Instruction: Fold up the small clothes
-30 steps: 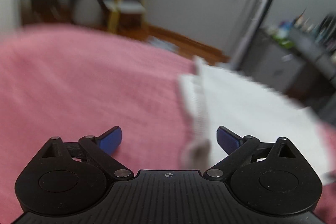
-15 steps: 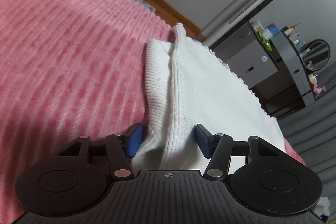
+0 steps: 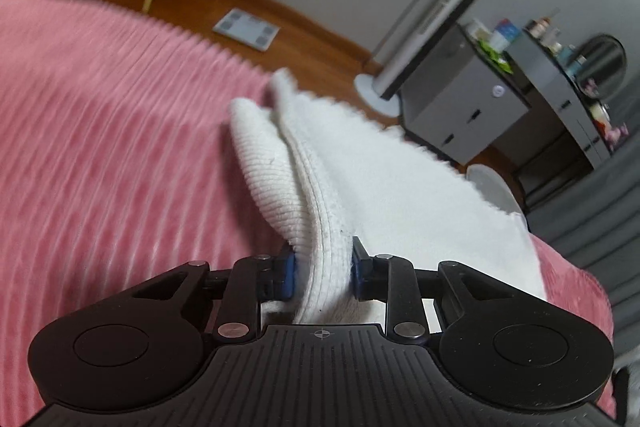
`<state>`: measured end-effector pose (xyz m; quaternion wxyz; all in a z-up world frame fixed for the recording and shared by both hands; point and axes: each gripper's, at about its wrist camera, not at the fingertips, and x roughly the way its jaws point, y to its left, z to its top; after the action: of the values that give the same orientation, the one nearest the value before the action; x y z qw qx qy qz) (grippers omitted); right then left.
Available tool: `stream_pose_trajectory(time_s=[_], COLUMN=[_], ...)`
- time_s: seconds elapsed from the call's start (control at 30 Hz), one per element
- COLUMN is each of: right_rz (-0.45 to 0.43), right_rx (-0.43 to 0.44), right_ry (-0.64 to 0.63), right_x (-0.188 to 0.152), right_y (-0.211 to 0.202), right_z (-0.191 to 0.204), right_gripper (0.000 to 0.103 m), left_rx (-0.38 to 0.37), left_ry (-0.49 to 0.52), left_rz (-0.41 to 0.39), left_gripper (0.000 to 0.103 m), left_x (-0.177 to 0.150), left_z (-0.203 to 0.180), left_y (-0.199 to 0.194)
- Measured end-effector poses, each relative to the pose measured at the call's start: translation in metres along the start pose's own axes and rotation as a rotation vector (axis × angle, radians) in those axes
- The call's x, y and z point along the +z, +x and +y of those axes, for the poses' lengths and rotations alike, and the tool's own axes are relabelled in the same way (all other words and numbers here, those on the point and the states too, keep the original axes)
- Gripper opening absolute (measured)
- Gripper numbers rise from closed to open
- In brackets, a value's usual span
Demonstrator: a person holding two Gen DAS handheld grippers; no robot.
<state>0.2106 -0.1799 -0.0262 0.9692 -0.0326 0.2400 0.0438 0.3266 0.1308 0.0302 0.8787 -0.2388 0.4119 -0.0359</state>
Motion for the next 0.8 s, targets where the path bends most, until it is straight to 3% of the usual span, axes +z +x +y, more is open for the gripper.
stream_pose_trajectory(time_s=[0.1, 0.23, 0.37, 0.47, 0.53, 0.63, 0.67, 0.73, 0.8], right_rz=[0.043, 0.033, 0.04, 0.042, 0.041, 0.048, 0.051, 0.055, 0.059], right_rx=[0.002, -0.005, -0.037, -0.041, -0.037, -0.004, 0.005, 0.029, 0.049], right_ry=[0.034, 0.139, 0.231, 0.282, 0.299, 0.34, 0.348, 0.374, 0.413], right_x=[-0.001, 0.004, 0.004, 0.003, 0.001, -0.002, -0.003, -0.004, -0.004], right_y=[0.01, 0.009, 0.011, 0.011, 0.011, 0.014, 0.015, 0.016, 0.016], right_z=[-0.003, -0.026, -0.049, -0.064, -0.07, -0.079, -0.082, -0.087, -0.093], right_gripper=[0.019, 0.019, 0.019, 0.019, 0.019, 0.019, 0.019, 0.019, 0.019], left_rx=[0.013, -0.003, -0.025, -0.044, -0.048, -0.054, -0.067, -0.127, -0.133], left_ry=[0.099, 0.275, 0.448, 0.489, 0.518, 0.515, 0.478, 0.349, 0.251], left_rz=[-0.014, -0.02, 0.0, 0.029, 0.042, 0.072, 0.055, 0.012, -0.055], left_gripper=[0.028, 0.028, 0.028, 0.029, 0.037, 0.053, 0.056, 0.079, 0.084], left_x=[0.008, 0.006, -0.018, -0.043, -0.062, -0.084, -0.087, -0.091, -0.103], left_z=[-0.037, -0.105, -0.17, -0.195, -0.202, -0.198, -0.194, -0.176, -0.148], left_y=[-0.005, -0.004, 0.016, 0.035, 0.051, 0.056, 0.046, 0.02, -0.009])
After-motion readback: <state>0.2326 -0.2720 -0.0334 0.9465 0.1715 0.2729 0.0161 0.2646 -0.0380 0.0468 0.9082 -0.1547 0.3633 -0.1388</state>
